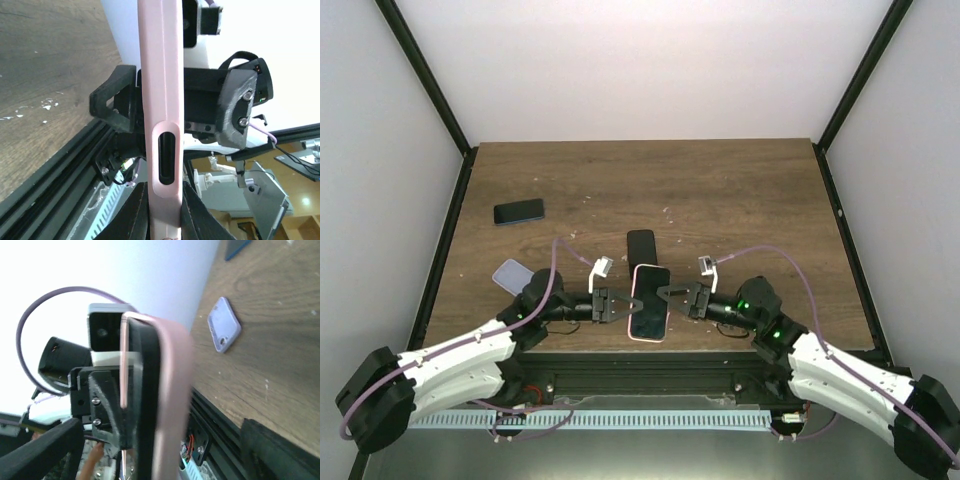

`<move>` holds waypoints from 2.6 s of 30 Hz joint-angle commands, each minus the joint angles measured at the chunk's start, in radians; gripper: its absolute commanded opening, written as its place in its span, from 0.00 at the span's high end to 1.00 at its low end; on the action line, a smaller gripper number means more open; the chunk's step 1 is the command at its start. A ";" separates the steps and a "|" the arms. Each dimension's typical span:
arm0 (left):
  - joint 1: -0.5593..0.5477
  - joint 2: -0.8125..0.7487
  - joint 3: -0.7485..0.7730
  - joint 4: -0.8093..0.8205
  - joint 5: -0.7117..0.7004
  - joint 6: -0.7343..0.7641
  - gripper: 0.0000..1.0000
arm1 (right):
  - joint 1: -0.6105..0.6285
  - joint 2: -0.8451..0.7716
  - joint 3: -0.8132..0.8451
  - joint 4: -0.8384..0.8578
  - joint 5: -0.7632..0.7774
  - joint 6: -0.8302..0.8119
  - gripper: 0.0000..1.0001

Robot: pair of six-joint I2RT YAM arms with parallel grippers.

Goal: Put the phone into the phone case

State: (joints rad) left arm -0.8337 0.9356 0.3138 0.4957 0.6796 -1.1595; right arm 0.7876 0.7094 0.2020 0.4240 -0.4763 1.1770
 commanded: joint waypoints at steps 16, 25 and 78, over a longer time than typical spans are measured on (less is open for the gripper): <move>-0.003 0.094 0.052 0.010 0.067 0.027 0.83 | 0.000 0.050 0.031 0.285 -0.107 0.093 0.93; -0.004 0.149 0.096 0.001 0.095 0.055 0.62 | 0.001 0.072 0.031 0.284 -0.102 0.107 0.99; -0.001 0.128 0.130 -0.184 0.201 0.224 0.88 | -0.004 -0.131 0.102 0.041 0.028 0.020 0.97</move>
State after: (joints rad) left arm -0.8364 1.0626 0.4400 0.4244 0.9016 -0.9554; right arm 0.7849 0.5995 0.2642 0.3424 -0.4713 1.1709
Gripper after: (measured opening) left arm 0.136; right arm 0.143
